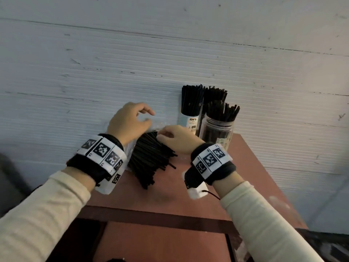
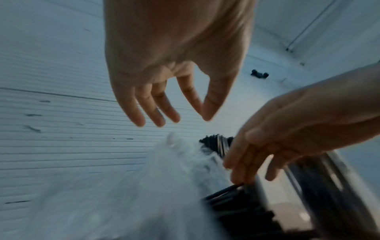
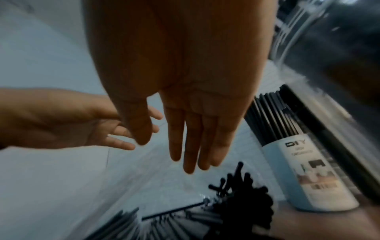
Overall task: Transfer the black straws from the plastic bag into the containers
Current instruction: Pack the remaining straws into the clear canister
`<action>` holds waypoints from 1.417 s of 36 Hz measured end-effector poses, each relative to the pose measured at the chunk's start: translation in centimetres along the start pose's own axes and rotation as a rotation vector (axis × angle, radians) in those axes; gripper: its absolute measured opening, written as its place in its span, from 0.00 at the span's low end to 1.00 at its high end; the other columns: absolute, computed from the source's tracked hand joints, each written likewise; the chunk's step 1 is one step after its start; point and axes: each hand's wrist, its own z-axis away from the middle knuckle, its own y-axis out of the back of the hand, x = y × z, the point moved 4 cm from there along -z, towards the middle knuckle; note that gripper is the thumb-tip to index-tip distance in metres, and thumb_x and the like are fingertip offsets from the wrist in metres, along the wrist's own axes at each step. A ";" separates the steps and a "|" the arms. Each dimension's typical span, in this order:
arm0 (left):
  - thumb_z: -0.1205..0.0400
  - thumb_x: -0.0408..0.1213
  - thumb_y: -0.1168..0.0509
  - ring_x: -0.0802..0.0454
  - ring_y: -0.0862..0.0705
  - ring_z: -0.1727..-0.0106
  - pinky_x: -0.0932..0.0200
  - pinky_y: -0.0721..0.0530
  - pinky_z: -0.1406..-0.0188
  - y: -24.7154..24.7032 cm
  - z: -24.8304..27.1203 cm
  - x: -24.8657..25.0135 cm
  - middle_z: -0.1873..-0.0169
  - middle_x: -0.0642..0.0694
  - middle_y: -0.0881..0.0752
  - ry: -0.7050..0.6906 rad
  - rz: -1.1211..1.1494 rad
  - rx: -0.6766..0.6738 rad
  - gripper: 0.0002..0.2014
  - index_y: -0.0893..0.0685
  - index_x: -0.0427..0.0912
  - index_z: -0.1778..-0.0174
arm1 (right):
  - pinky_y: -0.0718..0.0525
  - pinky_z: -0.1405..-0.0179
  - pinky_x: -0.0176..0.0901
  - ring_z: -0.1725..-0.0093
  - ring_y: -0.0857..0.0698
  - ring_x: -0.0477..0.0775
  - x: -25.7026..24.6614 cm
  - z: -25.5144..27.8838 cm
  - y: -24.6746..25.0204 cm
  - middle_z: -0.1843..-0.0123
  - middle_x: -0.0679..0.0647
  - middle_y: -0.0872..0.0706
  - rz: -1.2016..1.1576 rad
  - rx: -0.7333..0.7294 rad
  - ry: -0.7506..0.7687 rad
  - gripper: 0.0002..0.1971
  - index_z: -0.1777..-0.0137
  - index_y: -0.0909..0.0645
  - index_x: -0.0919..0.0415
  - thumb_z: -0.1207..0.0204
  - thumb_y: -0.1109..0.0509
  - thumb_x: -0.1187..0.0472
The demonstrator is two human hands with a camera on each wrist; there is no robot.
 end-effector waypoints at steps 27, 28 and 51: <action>0.25 0.27 0.31 0.33 0.14 0.42 0.39 0.13 0.46 0.0 0.7 -5.0 0.31 0.50 0.20 0.042 0.014 -0.250 0.27 0.19 0.64 0.37 | 0.28 0.47 0.40 0.37 0.21 0.56 -2.5 -3.0 -6.0 0.35 0.55 0.19 0.225 -0.311 0.061 0.23 0.30 0.24 0.55 0.25 0.31 0.67; 0.25 0.27 0.31 0.32 0.14 0.43 0.38 0.13 0.47 -0.1 0.7 -5.0 0.31 0.50 0.20 0.044 0.014 -0.252 0.27 0.19 0.64 0.37 | 0.28 0.48 0.39 0.37 0.21 0.56 -2.4 -3.0 -5.9 0.36 0.54 0.19 0.220 -0.305 0.065 0.22 0.31 0.23 0.54 0.25 0.31 0.68; 0.26 0.33 0.28 0.52 0.26 0.28 0.57 0.28 0.30 -0.9 1.2 -4.1 0.29 0.49 0.24 -0.045 -0.010 -0.093 0.28 0.22 0.52 0.30 | 0.28 0.77 0.18 0.66 0.23 0.37 -0.2 -0.7 -1.0 0.56 0.44 0.22 0.045 -0.139 0.013 0.19 0.42 0.13 0.48 0.30 0.26 0.67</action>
